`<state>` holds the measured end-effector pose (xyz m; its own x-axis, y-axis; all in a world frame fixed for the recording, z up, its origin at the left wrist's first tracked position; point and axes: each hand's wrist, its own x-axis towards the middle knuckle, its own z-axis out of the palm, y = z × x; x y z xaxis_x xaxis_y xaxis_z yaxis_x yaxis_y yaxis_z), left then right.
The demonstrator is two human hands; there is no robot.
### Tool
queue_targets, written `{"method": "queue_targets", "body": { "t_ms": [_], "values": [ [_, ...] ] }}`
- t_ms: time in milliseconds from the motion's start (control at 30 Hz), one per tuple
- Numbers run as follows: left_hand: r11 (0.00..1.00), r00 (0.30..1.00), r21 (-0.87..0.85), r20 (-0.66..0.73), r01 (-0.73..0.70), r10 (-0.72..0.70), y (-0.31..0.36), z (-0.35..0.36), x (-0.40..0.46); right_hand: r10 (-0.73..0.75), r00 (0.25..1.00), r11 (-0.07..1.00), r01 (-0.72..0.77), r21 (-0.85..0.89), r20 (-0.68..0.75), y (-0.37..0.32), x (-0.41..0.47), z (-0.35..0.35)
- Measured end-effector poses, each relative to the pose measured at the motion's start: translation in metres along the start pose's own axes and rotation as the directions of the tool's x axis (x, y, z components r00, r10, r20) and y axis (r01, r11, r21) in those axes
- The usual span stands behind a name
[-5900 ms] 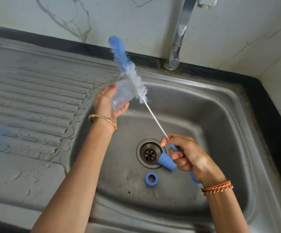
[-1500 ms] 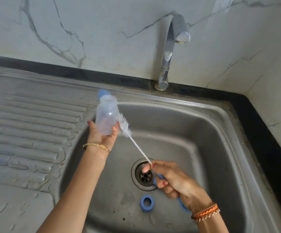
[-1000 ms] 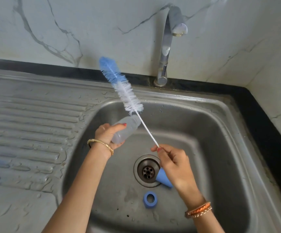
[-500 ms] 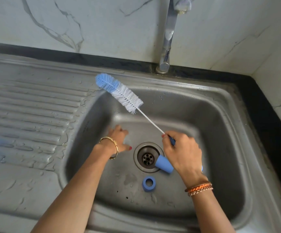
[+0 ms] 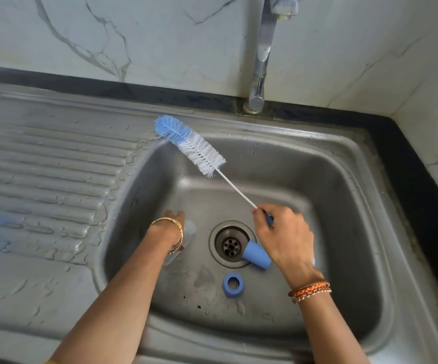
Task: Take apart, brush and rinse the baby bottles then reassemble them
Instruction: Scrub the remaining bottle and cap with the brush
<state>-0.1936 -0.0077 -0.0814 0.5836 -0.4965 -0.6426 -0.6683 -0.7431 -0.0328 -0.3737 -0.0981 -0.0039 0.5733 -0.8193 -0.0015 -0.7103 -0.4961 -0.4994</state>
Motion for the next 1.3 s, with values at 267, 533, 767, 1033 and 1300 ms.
{"method": "queue_targets", "body": {
  "t_ms": [267,533,767,1033,1300],
  "values": [
    [0.953,0.928,0.016,-0.222,-0.302,0.298,0.043,-0.017,-0.022,0.099,0.993,0.980,-0.086,0.180,-0.067,-0.001,0.002,-0.003],
    [0.752,0.789,0.242,0.216,-0.614,0.575,0.103,0.026,-0.040,0.178,0.981,0.952,-0.151,0.266,-0.082,0.003,0.004,-0.006],
    [0.660,0.755,0.378,0.208,-0.649,0.622,0.103,0.045,-0.027,0.171,0.984,0.950,-0.151,0.274,-0.051,0.000,0.005,-0.001],
    [0.813,0.829,0.166,0.144,-0.558,0.540,0.101,0.049,-0.025,0.132,0.989,0.954,-0.109,0.278,-0.068,0.002,0.006,0.002],
    [0.672,0.816,-0.593,-0.577,-0.443,0.029,0.041,-0.043,-0.042,0.129,0.965,0.961,-0.065,0.269,-0.229,0.012,0.010,-0.005]
  ]
}}
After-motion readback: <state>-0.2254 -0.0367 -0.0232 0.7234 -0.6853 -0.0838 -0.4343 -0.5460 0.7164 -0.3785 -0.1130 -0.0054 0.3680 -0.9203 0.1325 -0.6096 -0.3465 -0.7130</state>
